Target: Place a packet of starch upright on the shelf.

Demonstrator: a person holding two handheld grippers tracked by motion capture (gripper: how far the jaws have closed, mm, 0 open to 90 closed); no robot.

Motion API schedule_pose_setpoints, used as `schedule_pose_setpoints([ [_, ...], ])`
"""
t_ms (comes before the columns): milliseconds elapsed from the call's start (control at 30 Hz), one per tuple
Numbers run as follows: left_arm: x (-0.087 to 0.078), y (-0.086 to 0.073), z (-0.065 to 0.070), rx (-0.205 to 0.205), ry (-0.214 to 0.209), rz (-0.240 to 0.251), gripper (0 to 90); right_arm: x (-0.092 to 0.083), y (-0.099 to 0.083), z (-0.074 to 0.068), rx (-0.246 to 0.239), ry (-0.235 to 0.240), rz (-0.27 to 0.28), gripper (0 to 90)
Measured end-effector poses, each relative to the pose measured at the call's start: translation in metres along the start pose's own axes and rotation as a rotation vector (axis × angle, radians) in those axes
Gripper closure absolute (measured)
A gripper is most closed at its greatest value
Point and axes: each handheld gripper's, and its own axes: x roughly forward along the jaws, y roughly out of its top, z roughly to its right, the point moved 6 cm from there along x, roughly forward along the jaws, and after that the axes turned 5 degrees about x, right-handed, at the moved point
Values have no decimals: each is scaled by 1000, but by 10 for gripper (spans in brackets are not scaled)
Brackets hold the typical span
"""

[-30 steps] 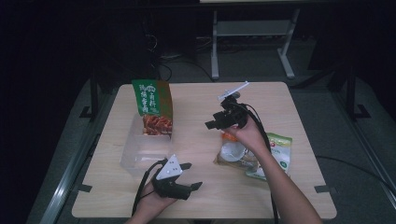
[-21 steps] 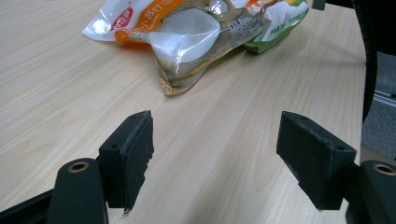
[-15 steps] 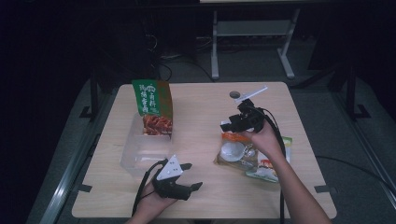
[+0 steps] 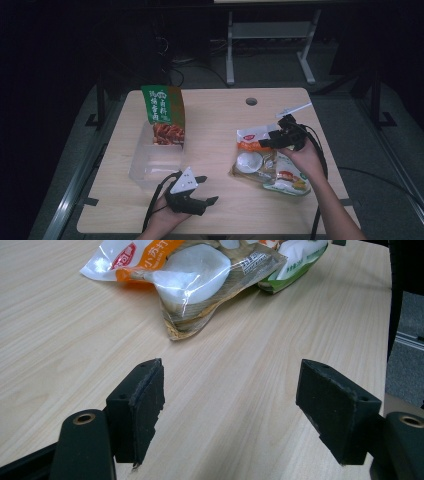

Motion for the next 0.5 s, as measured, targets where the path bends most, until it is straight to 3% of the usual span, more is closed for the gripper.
schedule_pose_setpoints([
  [500, 1, 0, 0, -4, 0, 0, 272, 0, -34, 33, 98, -53, -13, 388],
])
